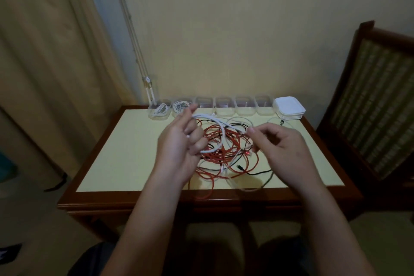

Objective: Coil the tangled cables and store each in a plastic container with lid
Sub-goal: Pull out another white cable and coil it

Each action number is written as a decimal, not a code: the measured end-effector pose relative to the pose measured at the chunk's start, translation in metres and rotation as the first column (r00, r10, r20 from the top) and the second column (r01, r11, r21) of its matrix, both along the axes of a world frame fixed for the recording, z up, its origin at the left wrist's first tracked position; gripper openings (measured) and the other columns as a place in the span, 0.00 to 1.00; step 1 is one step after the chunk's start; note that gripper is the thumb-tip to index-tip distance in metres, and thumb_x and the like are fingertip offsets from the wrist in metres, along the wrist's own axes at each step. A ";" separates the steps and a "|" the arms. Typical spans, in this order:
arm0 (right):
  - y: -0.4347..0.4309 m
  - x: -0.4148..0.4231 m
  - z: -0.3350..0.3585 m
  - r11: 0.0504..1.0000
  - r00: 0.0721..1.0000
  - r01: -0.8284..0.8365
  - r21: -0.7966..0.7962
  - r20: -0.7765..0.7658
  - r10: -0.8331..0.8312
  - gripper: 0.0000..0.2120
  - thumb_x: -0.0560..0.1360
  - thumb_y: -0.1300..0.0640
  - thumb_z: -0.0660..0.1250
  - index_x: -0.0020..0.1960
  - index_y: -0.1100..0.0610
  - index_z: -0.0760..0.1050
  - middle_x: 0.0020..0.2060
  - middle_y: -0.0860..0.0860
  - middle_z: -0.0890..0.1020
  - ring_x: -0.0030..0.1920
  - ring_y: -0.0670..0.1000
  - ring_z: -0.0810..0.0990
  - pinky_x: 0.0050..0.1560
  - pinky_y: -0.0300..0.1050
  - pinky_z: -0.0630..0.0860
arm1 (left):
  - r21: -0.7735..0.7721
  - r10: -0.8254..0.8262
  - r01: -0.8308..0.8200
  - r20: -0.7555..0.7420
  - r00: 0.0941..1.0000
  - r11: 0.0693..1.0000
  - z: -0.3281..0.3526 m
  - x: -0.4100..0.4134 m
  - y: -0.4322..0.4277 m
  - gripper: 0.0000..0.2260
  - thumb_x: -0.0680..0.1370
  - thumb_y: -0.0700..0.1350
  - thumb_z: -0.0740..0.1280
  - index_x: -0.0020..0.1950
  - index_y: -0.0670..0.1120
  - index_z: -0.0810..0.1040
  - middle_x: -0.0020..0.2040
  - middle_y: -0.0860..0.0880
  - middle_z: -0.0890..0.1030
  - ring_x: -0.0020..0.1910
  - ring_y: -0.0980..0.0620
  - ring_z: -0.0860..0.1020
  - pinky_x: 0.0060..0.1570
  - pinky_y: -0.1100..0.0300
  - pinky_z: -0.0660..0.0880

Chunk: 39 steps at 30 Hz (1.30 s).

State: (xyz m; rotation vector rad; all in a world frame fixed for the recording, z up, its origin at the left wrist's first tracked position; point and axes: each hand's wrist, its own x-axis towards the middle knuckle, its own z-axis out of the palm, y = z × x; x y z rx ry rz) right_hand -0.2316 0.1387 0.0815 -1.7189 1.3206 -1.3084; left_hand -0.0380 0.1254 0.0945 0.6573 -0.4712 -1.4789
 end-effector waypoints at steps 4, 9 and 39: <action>-0.011 -0.030 -0.002 0.991 0.990 0.125 -0.056 -0.055 -0.128 0.07 0.76 0.48 0.73 0.41 0.49 0.81 0.32 0.51 0.81 0.33 0.45 0.75 0.35 0.39 0.70 | 0.021 0.054 -0.050 -0.217 0.975 0.999 0.010 0.031 -0.007 0.09 0.85 0.45 0.57 0.50 0.45 0.74 0.25 0.53 0.59 0.18 0.59 0.56 0.15 0.66 0.53; -0.013 -0.055 -0.008 0.965 0.959 0.224 -0.137 -0.146 -0.244 0.05 0.75 0.50 0.75 0.42 0.48 0.81 0.36 0.38 0.81 0.34 0.50 0.74 0.38 0.44 0.71 | 0.072 0.213 -0.201 -0.287 0.934 0.977 0.021 0.052 -0.004 0.07 0.84 0.42 0.57 0.52 0.44 0.75 0.29 0.53 0.59 0.22 0.57 0.55 0.21 0.66 0.52; 0.034 0.021 0.010 0.992 0.994 0.033 -0.121 0.103 -0.020 0.18 0.82 0.40 0.59 0.45 0.48 0.82 0.32 0.48 0.80 0.33 0.44 0.74 0.35 0.44 0.69 | -0.109 -0.331 0.362 0.231 0.915 0.926 0.020 -0.032 0.054 0.22 0.77 0.51 0.65 0.66 0.39 0.78 0.32 0.52 0.55 0.23 0.60 0.52 0.18 0.68 0.50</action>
